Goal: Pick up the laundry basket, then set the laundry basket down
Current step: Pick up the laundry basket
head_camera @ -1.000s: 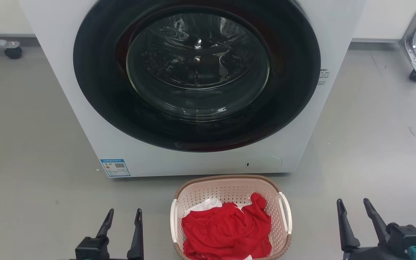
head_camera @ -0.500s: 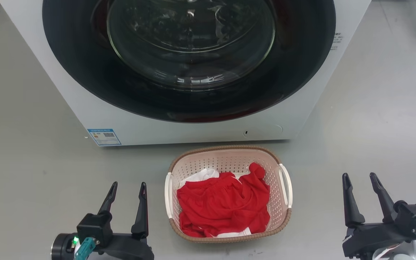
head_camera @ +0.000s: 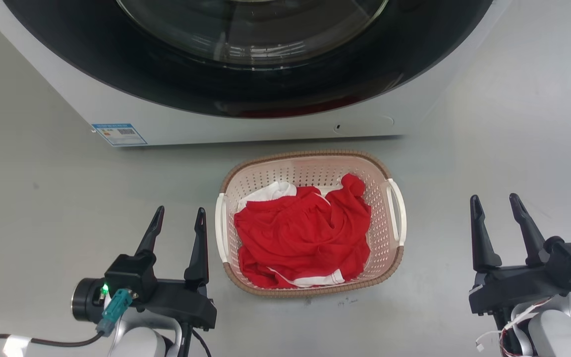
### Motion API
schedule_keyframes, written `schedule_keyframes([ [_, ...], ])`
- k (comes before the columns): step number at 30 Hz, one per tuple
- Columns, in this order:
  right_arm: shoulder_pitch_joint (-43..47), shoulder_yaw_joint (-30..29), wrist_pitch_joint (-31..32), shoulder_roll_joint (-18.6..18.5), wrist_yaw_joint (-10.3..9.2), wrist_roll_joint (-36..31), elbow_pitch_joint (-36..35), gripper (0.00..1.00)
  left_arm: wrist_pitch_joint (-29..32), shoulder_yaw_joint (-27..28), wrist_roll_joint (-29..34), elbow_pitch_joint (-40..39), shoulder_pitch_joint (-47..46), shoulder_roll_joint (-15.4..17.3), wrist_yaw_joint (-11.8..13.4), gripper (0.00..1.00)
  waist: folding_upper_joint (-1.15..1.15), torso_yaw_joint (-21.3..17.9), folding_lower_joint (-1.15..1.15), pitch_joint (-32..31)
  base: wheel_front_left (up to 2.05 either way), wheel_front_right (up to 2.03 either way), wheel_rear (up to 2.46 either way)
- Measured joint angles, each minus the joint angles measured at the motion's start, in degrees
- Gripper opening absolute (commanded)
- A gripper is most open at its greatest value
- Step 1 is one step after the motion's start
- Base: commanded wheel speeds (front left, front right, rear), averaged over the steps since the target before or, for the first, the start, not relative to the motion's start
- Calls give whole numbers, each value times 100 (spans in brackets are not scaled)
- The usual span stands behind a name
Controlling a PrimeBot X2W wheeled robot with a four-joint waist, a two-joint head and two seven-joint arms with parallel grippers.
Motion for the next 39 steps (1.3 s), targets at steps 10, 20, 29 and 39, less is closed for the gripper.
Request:
schedule_keyframes([
  [10,-503,14,-24,35,101,-7,178,100,-18,-12,-2,193,-535,-29,-54,100,0,-62,-1,724,0,0,0],
  [20,-1109,130,4,189,250,5,832,100,162,-85,-116,1032,-1194,-58,-259,100,1,-129,0,1348,0,0,0],
  [29,-1769,277,274,248,427,7,1618,100,671,-174,-367,1934,-1853,-102,-452,100,0,-120,-1,1694,0,0,0],
  [39,-2548,520,726,490,555,-3,2609,100,1145,-278,-453,2856,-2555,-135,-559,100,0,-57,0,2025,0,0,0],
])
